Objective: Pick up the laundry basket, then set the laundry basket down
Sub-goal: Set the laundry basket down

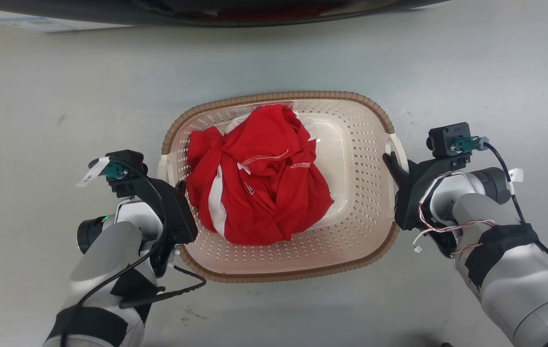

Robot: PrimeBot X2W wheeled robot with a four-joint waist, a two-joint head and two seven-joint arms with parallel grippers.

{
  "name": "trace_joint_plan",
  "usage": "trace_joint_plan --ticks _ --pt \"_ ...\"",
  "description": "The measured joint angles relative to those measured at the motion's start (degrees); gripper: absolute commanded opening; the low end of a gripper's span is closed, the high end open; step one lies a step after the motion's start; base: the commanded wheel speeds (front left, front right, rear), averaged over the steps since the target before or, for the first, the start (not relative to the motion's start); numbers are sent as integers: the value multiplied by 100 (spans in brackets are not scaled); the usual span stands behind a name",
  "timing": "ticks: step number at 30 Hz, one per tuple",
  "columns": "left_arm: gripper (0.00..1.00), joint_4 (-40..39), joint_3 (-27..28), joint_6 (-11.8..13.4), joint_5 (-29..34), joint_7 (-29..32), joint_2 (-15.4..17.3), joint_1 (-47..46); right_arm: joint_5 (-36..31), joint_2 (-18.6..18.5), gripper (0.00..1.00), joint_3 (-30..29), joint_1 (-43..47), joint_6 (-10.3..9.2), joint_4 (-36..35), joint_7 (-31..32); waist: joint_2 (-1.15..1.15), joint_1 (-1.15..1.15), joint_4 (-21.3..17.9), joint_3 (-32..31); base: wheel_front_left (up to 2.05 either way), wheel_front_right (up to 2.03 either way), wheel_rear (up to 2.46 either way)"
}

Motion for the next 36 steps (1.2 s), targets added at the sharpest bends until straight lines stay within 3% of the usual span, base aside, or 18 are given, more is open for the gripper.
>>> trace_joint_plan --ticks 7,8,10,11,12,13,14,23,36 --pt "0 -5 -124 -45 -78 -2 4 -9 71 13 0 20 -49 0 56 -104 -1 0 -26 20 0 0 0" --pt "8 -4 -165 -45 -79 -1 4 -8 123 23 6 19 -47 0 63 -121 -1 0 -29 9 0 0 0" --pt "60 0 -227 -51 -86 20 15 1 159 31 35 18 -44 0 63 -175 -1 0 -33 -22 0 0 0" --pt "100 2 -238 -49 -93 25 32 2 160 27 48 19 -46 0 63 -199 -1 0 -35 -38 0 0 0" --pt "100 4 -253 -49 -113 24 56 2 160 29 75 29 -45 -1 60 -199 -1 -1 -37 -55 0 0 0" --pt "100 2 -270 -49 -129 24 76 2 165 27 92 38 -44 -1 56 -210 -1 -1 -38 -71 0 0 0" --pt "100 1 -287 -51 -130 24 83 5 193 24 100 42 -44 -1 53 -242 -1 -1 -39 -86 0 0 0" --pt "100 4 -361 -94 -322 -165 80 182 255 -10 100 177 112 -1 36 -477 -1 -1 -22 -334 0 0 0" --pt "100 -48 -465 -148 -242 -1112 83 661 435 -148 100 189 720 -1 -213 -1332 -1 -1 -22 -1106 0 0 0"
